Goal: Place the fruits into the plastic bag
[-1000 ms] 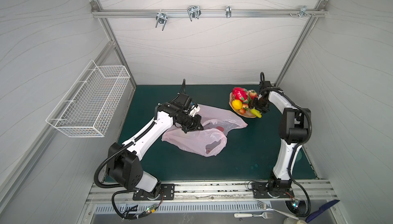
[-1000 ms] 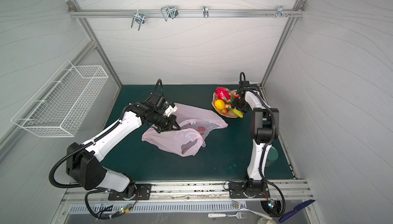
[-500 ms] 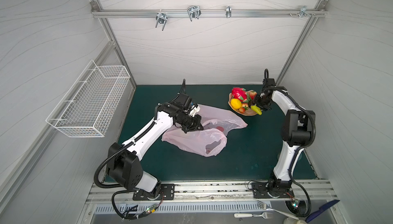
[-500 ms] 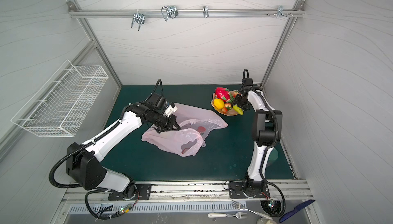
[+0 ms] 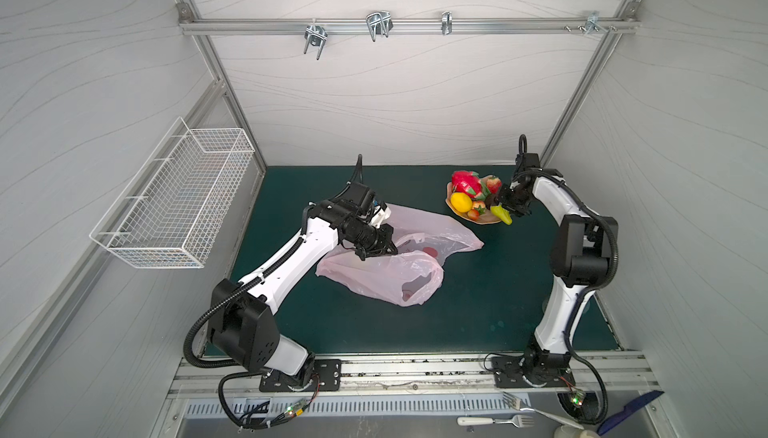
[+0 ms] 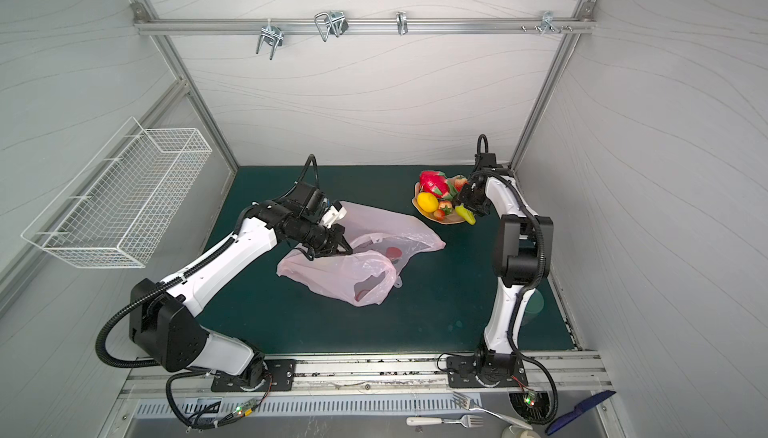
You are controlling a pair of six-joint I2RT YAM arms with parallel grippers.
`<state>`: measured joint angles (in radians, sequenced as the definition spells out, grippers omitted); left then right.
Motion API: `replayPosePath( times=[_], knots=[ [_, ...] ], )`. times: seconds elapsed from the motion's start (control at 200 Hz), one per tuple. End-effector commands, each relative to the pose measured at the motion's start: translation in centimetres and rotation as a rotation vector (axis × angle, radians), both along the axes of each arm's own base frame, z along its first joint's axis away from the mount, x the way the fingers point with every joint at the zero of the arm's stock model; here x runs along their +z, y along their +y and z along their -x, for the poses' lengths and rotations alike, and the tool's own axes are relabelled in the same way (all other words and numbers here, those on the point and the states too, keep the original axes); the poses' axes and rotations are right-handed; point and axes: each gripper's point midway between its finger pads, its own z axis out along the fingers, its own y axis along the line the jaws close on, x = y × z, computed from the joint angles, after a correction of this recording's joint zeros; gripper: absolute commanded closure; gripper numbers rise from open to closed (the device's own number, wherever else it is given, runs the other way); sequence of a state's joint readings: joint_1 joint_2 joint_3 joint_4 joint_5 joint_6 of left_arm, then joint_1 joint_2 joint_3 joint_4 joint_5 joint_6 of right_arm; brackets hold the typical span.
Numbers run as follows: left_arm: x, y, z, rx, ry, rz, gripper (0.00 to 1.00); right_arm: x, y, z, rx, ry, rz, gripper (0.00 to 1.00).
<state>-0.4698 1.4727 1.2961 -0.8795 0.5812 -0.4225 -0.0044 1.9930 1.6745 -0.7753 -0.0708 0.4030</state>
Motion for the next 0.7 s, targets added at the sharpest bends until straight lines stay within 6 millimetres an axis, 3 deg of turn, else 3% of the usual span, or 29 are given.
replayPosePath(
  times=[0.0,0.36,0.595,0.695],
  knots=[
    [1.3,-0.3,-0.5,-0.013,-0.048,0.031,1.0,2.3,-0.2,0.2,-0.009,-0.046,-0.016,0.71],
    [1.3,-0.4,-0.6,-0.015,-0.05,0.034,1.0,2.7,-0.5,0.2,-0.019,-0.053,-0.026,0.7],
    [1.2,-0.4,-0.6,-0.013,-0.046,0.034,1.0,1.8,-0.8,0.6,-0.025,-0.022,-0.023,0.7],
    [1.1,-0.4,-0.5,-0.015,-0.043,0.035,1.0,0.3,-1.3,1.4,-0.031,0.02,0.001,0.71]
  ],
)
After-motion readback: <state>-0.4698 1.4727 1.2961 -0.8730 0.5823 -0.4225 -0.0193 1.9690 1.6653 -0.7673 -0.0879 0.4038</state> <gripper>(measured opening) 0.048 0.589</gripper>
